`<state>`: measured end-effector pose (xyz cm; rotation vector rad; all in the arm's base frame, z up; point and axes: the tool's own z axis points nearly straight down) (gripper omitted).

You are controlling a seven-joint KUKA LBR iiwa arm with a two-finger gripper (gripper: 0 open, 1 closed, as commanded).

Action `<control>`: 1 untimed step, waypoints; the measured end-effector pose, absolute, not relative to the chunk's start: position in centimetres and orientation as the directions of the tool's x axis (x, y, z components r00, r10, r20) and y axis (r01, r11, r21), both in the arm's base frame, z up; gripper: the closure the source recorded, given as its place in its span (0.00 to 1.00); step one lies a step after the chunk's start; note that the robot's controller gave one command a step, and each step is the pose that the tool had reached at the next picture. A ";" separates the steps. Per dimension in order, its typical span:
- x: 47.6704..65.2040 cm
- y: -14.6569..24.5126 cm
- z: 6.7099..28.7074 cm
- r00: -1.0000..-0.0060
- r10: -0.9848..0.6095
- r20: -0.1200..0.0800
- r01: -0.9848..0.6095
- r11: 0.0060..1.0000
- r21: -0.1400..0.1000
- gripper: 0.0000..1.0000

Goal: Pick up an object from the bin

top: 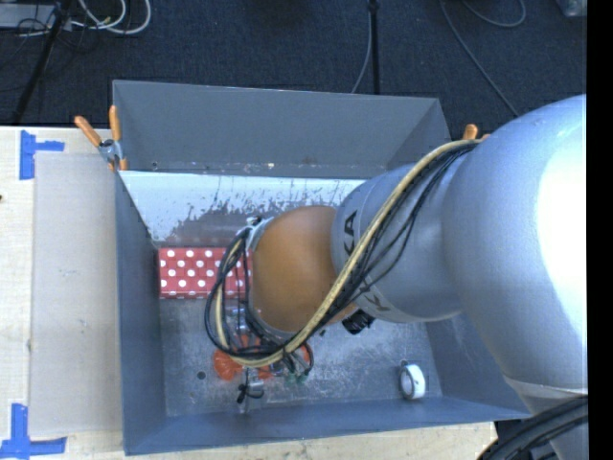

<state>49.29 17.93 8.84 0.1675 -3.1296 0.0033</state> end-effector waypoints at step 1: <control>49.7 15.9 8.2 -0.997 -0.082 0.014 -0.082 0.997 -0.003 0.00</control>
Offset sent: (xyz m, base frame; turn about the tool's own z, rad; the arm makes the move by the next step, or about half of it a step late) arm 0.0039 -0.0314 0.0117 0.1909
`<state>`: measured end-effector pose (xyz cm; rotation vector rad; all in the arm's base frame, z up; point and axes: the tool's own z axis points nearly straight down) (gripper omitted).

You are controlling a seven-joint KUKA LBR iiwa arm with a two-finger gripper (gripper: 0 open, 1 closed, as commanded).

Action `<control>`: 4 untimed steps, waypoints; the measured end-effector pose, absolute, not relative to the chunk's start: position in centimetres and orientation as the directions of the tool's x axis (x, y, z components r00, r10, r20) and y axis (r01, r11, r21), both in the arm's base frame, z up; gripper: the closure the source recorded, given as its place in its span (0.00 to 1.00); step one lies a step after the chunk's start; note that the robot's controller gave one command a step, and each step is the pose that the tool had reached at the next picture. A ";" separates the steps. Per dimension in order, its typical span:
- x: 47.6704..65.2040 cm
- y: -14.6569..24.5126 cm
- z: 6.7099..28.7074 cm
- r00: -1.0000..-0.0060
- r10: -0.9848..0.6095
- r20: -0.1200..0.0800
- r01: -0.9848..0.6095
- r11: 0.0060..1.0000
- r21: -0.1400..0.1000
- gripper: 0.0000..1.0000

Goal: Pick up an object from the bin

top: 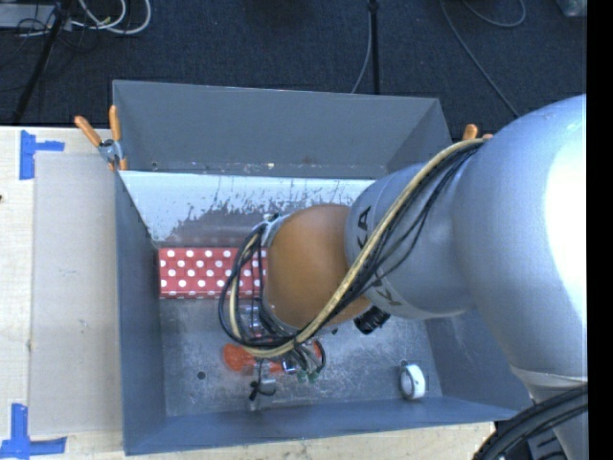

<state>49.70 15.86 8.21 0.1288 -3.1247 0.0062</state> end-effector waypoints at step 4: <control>48.7 12.6 7.0 -0.980 0.199 0.011 0.199 0.980 -0.004 1.00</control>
Offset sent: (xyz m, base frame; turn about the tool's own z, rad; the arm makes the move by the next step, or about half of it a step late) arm 0.0017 -0.0245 -0.0121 0.1919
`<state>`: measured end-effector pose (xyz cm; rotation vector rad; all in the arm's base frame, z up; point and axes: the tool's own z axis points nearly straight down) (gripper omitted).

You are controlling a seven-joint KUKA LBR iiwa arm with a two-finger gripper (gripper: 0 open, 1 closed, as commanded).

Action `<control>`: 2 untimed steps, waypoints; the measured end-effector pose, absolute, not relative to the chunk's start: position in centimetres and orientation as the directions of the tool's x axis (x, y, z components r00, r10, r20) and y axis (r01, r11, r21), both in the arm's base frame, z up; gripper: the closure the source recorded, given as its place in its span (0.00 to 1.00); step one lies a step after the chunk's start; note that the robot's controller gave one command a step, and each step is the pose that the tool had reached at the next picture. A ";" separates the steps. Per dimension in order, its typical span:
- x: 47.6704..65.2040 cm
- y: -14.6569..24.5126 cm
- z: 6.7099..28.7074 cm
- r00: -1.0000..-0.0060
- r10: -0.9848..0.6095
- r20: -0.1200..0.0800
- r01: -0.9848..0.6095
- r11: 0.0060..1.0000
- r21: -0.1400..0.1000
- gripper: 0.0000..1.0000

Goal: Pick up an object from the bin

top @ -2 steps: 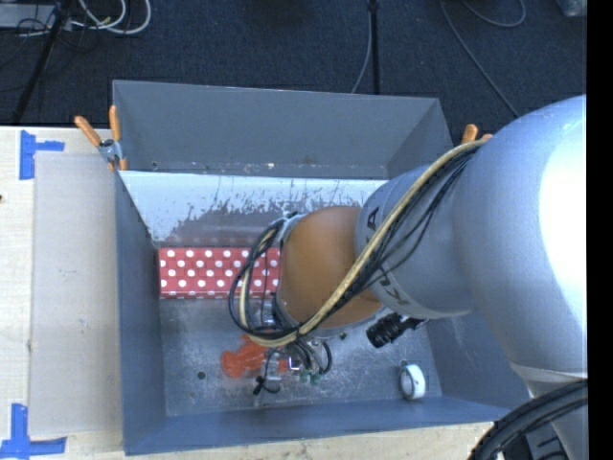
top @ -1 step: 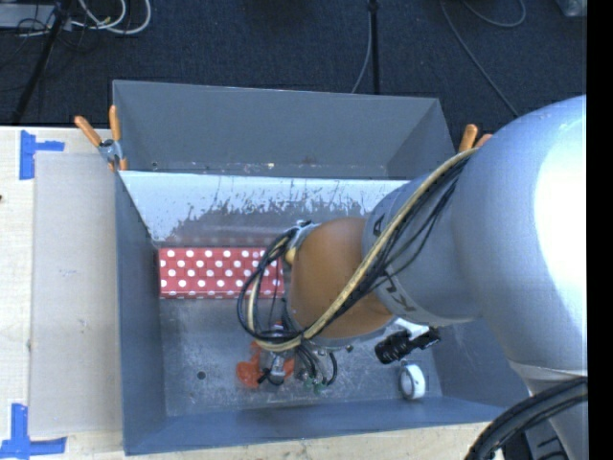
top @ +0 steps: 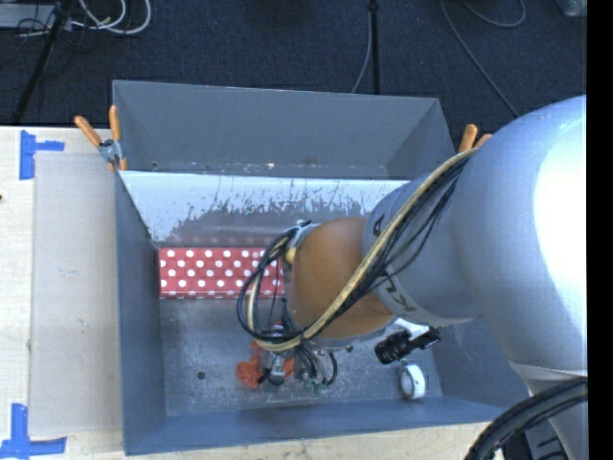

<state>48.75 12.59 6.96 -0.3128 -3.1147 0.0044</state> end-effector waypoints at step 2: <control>48.5 12.5 8.3 -0.980 0.200 0.019 0.200 0.980 -0.007 1.00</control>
Offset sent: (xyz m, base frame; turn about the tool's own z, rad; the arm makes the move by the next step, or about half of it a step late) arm -0.0001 0.0001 0.1078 0.0000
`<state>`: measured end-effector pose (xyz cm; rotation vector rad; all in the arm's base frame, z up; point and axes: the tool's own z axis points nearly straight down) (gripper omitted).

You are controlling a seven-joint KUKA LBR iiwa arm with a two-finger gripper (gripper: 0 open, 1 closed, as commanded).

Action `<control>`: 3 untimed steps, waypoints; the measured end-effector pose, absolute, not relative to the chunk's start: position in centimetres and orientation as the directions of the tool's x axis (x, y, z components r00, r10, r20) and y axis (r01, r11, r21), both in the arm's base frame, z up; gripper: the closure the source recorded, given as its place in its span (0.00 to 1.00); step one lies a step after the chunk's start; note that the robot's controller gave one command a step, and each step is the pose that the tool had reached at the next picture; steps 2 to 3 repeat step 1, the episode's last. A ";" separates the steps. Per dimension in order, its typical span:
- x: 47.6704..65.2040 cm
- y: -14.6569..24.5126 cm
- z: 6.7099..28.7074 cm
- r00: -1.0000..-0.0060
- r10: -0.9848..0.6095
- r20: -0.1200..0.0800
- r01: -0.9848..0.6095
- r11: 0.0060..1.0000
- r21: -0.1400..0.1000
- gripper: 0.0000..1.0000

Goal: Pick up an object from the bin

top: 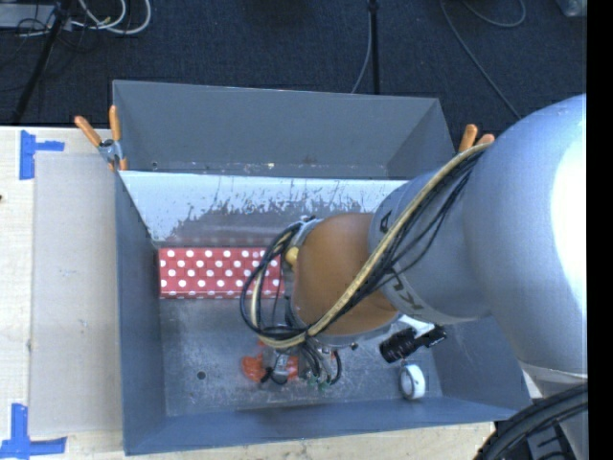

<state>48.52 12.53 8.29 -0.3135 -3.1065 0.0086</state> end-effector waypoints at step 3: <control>48.5 12.5 10.5 -0.980 0.200 0.020 0.200 0.980 -0.008 1.00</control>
Offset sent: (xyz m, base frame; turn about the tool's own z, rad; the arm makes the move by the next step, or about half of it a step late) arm 0.0000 0.0001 0.0235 0.0000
